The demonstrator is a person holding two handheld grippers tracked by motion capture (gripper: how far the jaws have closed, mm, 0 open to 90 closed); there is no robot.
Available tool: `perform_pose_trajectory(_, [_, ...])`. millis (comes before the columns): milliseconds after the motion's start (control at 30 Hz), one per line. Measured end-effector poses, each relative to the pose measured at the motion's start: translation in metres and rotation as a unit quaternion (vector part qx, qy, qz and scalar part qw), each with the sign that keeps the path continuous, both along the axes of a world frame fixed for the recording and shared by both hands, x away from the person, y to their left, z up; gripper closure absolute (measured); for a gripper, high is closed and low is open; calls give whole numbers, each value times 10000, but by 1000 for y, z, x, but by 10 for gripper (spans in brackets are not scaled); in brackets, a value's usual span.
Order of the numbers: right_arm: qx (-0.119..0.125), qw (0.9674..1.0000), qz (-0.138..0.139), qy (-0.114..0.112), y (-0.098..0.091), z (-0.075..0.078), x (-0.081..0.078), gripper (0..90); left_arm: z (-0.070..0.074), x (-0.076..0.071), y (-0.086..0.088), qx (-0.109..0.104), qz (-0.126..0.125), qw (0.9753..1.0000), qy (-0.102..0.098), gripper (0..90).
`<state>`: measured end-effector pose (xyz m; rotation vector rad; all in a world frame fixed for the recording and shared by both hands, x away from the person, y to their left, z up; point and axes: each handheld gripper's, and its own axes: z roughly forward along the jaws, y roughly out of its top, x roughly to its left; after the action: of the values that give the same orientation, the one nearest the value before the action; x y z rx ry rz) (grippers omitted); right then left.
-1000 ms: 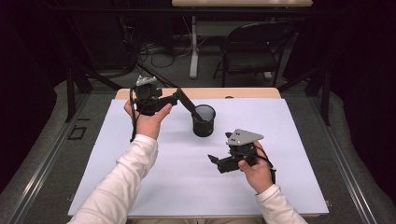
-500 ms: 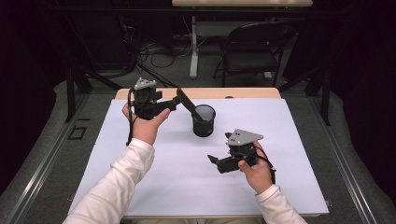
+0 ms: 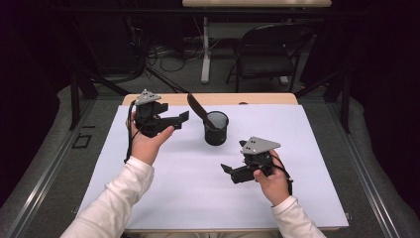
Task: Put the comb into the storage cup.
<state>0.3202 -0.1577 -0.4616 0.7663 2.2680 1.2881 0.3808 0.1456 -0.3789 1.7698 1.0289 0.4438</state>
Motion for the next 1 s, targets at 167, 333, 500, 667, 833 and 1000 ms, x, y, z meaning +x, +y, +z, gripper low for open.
perform_pose_trajectory(167, [9, 10000, -13, -5, -1, 0, 0, 53, -3, -8, 1, -14, -148, 9999, -11, 157])
perform_pose_trajectory(333, [27, 10000, -28, -1, -2, 1, 0, 52, -6, -15, 3, -35, -326, 9995, -20, 157])
perform_pose_trajectory(500, [33, 10000, -46, -16, -3, 1, 0, 53, -10, -22, 9, -41, -529, 9985, -107, 156])
perform_pose_trajectory(667, [52, 9999, -109, 0, -6, 2, 1, 53, -17, -29, 14, 101, -625, 9978, -189, 156])
perform_pose_trajectory(833, [53, 9998, -176, 2, -7, 2, 2, 53, -31, -32, 22, 92, -761, 9969, -202, 156])
perform_pose_trajectory(1000, [-3, 9997, -226, 9, -6, 2, 1, 53, -48, -34, 33, -23, -837, 9963, -166, 156])
